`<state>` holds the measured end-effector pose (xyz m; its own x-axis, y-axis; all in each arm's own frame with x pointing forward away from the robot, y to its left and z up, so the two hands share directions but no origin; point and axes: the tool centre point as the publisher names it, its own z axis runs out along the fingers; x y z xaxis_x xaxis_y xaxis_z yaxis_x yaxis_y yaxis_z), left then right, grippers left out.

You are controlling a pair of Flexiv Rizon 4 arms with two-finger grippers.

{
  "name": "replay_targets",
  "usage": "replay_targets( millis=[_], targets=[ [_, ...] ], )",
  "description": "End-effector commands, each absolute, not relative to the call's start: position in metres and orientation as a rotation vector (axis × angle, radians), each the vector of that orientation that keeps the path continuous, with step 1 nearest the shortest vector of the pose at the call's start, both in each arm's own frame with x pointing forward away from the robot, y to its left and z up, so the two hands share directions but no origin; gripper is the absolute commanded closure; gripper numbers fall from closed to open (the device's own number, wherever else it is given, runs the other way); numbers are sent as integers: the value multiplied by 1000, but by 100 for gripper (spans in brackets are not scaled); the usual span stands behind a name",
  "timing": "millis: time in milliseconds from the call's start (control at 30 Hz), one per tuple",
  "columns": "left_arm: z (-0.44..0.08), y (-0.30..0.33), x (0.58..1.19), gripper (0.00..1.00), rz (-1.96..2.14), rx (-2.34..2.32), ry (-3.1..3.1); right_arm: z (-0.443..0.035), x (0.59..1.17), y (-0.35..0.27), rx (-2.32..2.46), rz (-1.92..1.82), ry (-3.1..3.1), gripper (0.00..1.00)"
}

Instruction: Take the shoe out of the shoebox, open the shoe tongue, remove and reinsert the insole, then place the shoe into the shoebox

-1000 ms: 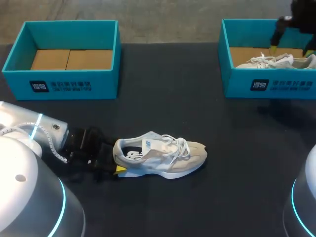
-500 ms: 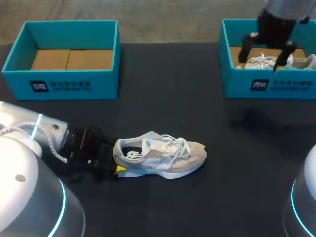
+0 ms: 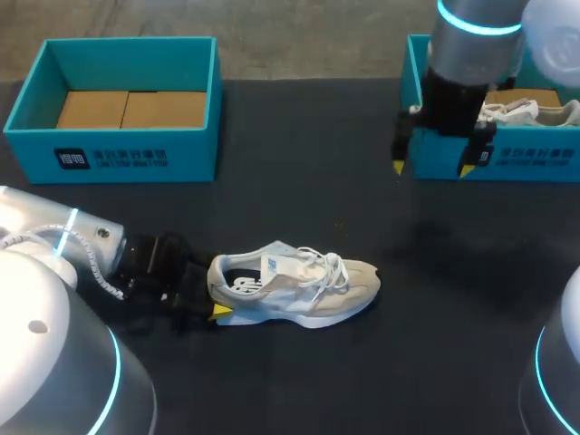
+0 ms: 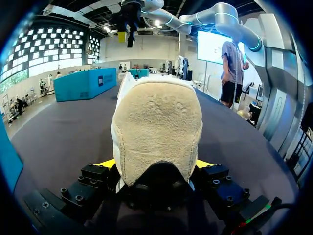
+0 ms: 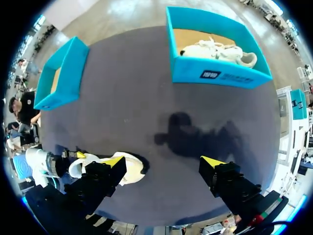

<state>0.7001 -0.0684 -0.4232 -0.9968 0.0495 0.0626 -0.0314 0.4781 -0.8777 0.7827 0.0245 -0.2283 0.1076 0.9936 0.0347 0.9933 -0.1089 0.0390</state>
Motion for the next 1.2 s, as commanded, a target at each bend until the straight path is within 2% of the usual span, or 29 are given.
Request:
replay_targets(
  millis=[33, 900, 1200],
  targets=[
    [-426, -71, 701, 100, 1560, -17, -2634, -234, 774, 43, 2328, 79, 2090, 0],
    [-426, -71, 701, 100, 1560, -17, -2634, -237, 769, 54, 2323, 59, 2100, 0],
    [-426, -71, 701, 100, 1560, -17, -2634, -248, 758, 103, 2322, 3, 2019, 0]
  ],
)
